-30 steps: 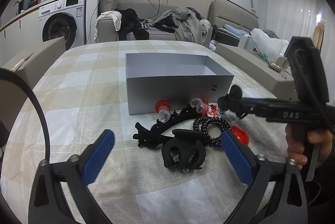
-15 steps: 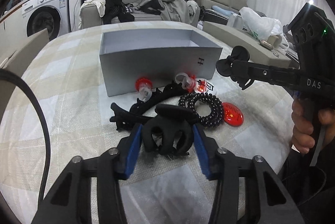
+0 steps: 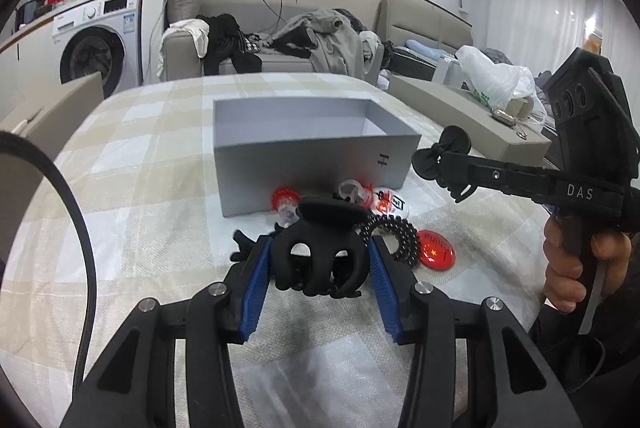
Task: Organize jewelry
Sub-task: 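Carry both claw clips into the grey box and open both grippers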
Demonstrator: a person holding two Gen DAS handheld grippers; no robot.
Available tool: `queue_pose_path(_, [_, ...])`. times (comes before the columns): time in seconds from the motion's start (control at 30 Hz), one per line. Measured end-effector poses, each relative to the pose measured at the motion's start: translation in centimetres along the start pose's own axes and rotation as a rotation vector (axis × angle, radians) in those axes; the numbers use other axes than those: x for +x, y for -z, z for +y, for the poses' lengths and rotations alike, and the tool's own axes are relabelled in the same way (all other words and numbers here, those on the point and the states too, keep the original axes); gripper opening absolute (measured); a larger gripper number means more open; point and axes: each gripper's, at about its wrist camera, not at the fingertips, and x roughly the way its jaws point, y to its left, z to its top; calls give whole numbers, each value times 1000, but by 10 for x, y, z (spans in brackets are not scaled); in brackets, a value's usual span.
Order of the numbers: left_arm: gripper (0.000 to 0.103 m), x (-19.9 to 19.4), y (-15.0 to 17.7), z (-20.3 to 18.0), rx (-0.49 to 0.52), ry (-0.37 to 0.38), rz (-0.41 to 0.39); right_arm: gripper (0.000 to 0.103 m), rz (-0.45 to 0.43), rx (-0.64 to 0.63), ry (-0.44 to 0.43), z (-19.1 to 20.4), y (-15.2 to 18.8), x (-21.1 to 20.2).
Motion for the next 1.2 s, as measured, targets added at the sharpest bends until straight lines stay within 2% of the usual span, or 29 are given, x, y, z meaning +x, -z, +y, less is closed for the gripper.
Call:
queue_pose_path(0.33, [42, -4, -37, 1, -3, -29, -78, 50, -61, 25, 3, 5, -38, -3])
queue_pose_path(0.67, [42, 9, -60, 16, -33, -35, -114, 51, -95, 78, -28, -1, -66, -6])
queue_pose_path(0.83, [42, 18, -61, 27, -60, -49, -115, 51, -89, 147, -52, -14, -68, 3])
queue_pose_path(1.2, [42, 33, -64, 33, -80, -59, -84, 51, -24, 154, -31, -19, -58, 34])
